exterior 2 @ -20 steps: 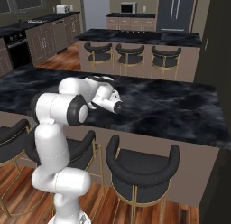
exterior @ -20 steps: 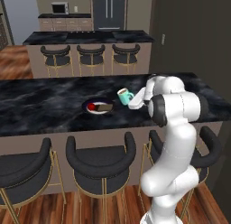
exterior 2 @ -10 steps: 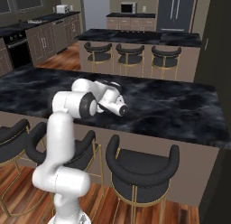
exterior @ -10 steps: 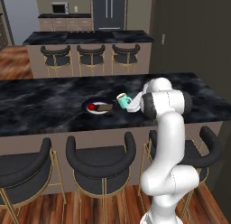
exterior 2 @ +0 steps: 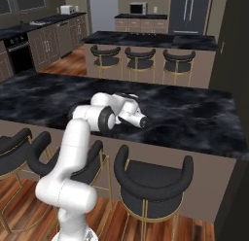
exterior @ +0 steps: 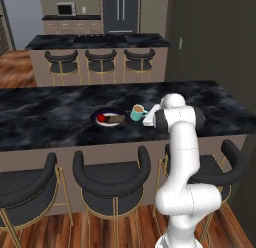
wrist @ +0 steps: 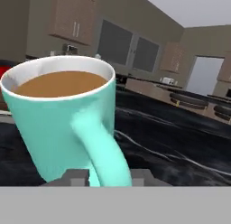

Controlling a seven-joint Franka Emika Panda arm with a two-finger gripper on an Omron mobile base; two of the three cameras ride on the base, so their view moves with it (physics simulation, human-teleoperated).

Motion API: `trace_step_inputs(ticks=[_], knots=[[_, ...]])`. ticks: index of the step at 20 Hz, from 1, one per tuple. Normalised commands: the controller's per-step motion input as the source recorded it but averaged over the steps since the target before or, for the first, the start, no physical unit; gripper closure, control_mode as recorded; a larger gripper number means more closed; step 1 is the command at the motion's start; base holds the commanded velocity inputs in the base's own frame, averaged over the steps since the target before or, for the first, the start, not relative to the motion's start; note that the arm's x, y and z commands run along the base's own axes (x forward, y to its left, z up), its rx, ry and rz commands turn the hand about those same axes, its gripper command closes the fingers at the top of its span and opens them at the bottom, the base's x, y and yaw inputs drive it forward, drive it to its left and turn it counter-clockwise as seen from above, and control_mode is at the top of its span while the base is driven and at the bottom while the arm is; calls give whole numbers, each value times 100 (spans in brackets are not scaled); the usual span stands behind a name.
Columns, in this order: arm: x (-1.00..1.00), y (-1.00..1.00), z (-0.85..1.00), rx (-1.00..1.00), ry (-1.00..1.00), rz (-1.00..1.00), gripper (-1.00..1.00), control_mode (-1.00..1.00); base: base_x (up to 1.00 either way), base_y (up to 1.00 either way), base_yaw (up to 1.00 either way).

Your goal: Pick up the brewed coffee from the coffee machine and place it next to the breakfast plate on the dining counter.

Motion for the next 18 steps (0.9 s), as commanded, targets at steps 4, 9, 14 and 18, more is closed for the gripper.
trace_step_inputs(ticks=[4,9,14,18], knots=[[11,0,-5,0,1,7,-100,-100,0,0,0],[-45,4,64,0,0,2,-100,-100,0,0,0],[-57,12,75,-1,0,0,-100,-100,0,0,0],[-93,6,76,-4,-10,0,-100,-100,0,0,0]])
